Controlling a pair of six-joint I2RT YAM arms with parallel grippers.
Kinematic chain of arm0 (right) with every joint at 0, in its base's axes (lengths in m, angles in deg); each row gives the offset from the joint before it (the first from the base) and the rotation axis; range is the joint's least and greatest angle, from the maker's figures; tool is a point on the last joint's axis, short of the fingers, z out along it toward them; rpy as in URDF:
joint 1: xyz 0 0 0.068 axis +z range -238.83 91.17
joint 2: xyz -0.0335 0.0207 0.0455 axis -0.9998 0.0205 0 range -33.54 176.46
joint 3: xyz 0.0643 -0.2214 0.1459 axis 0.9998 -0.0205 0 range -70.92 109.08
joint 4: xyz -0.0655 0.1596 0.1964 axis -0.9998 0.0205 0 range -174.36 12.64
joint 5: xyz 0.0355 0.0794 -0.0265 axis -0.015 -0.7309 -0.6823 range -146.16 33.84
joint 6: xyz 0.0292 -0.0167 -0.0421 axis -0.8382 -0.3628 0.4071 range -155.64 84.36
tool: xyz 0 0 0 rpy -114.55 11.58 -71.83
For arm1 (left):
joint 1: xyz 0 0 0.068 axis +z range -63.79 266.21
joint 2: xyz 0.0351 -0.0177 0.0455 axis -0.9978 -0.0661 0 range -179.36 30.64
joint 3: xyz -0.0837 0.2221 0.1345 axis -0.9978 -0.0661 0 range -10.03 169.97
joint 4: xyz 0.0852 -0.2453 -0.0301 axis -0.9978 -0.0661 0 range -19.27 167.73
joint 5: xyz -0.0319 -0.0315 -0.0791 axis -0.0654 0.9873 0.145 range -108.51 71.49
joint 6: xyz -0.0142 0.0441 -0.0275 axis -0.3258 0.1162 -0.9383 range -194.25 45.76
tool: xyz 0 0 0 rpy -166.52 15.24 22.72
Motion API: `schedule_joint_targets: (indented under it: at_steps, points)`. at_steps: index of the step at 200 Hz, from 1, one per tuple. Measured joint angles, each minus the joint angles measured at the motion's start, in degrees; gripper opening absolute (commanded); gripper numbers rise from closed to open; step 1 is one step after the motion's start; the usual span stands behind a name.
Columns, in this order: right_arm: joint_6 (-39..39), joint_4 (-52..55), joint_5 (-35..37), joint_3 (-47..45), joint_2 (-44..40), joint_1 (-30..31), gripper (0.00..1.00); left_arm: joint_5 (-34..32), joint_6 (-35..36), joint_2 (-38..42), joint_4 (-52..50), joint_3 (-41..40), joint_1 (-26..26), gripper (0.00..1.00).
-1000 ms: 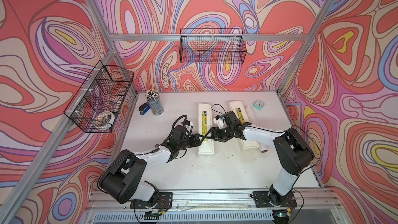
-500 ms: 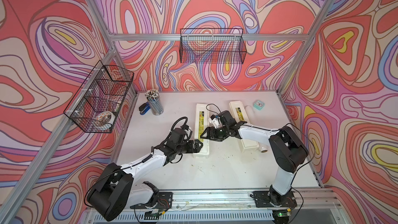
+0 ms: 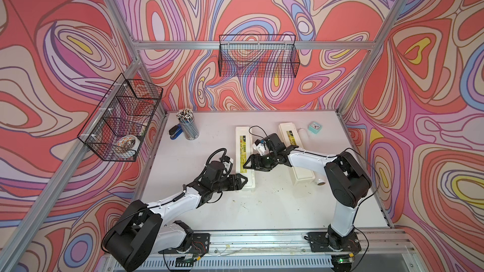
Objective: Put plastic wrap rolls into dispensers
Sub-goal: Close the lid on the plastic wrap cutting box.
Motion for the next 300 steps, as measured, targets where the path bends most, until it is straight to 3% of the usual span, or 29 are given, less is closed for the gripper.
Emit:
schedule_joint_targets:
  at_steps: [21, 46, 71, 105, 153, 202, 244, 300]
  points:
    - [-0.33, -0.42, 0.11, -0.72, -0.42, -0.22, 0.77, -0.13, -1.22, -1.11, 3.39, -0.85, 0.02, 0.61]
    - [-0.22, -1.09, 0.74, -1.53, -1.05, -0.33, 0.84, -0.76, -1.25, -0.87, 3.93, -0.68, -0.17, 0.77]
    - [0.37, -0.83, 2.84, -1.90, -2.01, 0.02, 0.91, -3.50, 2.05, 1.53, -4.98, 2.27, -1.70, 0.86]
    - [2.19, 2.25, 4.92, -0.63, -2.58, -0.52, 0.96, -7.48, 8.13, 2.43, -16.79, 9.46, -2.34, 0.88]
    - [4.44, 5.73, 7.15, 3.72, -2.56, -3.65, 0.98, -8.28, 12.83, -0.26, -21.24, 15.89, 1.53, 0.87]
    - [3.63, 1.31, 5.86, 12.50, 2.58, -8.11, 0.98, -2.56, 15.98, -13.84, -19.28, 27.93, 12.55, 0.79]
    - [1.29, -2.82, 4.61, 24.83, 14.78, -8.79, 0.94, 1.68, 17.86, -27.36, -16.63, 40.22, 13.86, 0.76]
    - [-3.56, -6.64, -0.50, 28.68, 22.27, -9.27, 0.78, 6.49, 15.58, -37.59, -11.17, 44.57, 16.15, 0.69]
